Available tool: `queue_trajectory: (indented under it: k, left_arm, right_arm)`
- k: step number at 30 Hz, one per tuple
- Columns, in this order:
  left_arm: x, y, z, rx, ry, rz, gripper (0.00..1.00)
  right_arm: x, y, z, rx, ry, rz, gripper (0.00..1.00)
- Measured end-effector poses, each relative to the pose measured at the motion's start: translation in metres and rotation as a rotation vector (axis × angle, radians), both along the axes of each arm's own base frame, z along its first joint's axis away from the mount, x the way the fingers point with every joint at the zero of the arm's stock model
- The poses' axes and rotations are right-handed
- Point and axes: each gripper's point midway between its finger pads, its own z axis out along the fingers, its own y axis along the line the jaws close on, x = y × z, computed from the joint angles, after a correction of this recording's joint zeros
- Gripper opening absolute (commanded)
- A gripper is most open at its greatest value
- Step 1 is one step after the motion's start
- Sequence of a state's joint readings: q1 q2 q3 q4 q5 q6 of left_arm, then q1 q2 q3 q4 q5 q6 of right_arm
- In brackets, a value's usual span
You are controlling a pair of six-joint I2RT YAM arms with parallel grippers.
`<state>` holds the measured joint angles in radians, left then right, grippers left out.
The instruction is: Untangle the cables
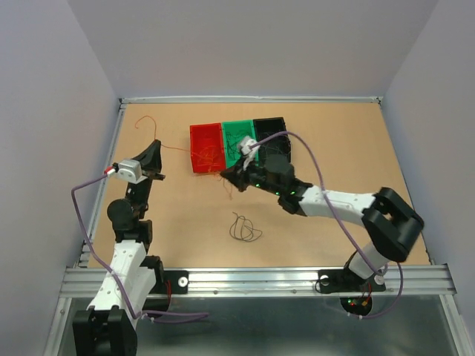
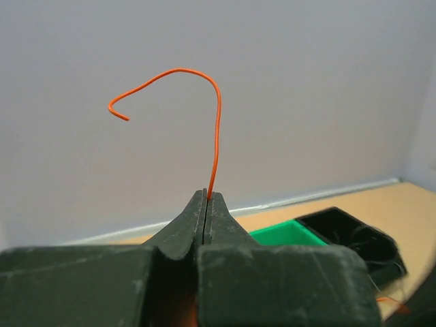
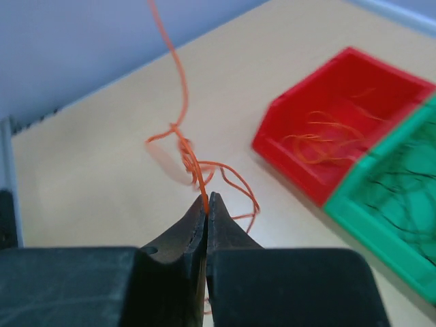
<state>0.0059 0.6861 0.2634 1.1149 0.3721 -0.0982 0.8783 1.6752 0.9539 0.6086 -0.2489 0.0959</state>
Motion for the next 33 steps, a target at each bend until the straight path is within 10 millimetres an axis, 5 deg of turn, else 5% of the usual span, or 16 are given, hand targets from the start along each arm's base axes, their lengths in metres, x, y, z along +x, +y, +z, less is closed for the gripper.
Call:
queue_trajectory:
  k: [5,8,11,25,30,33]
  left_arm:
    - [0.024,0.043,-0.015,-0.138,0.101,0.19,0.0]
    - [0.032,0.058,-0.023,-0.188,0.147,0.237,0.0]
    - [0.038,0.069,-0.027,-0.223,0.174,0.248,0.0]
    - [0.046,0.052,-0.037,-0.245,0.246,0.1,0.0]
    - [0.049,0.043,-0.033,-0.16,0.221,0.043,0.0]
    - [0.061,0.033,-0.037,-0.107,0.242,0.008,0.0]
  right_arm:
    - [0.034,-0.107,0.046,0.145,0.009,-0.341,0.01]
    - [0.052,-0.194,0.067,0.254,-0.005,-0.588,0.01]
    - [0.045,-0.232,0.076,0.311,-0.012,-0.696,0.0]
    - [0.007,-0.273,0.084,0.389,-0.014,-0.799,0.01]
    - [0.01,-0.265,0.075,0.347,0.002,-0.759,0.0]
    - [0.018,-0.243,0.065,0.295,0.044,-0.675,0.01]
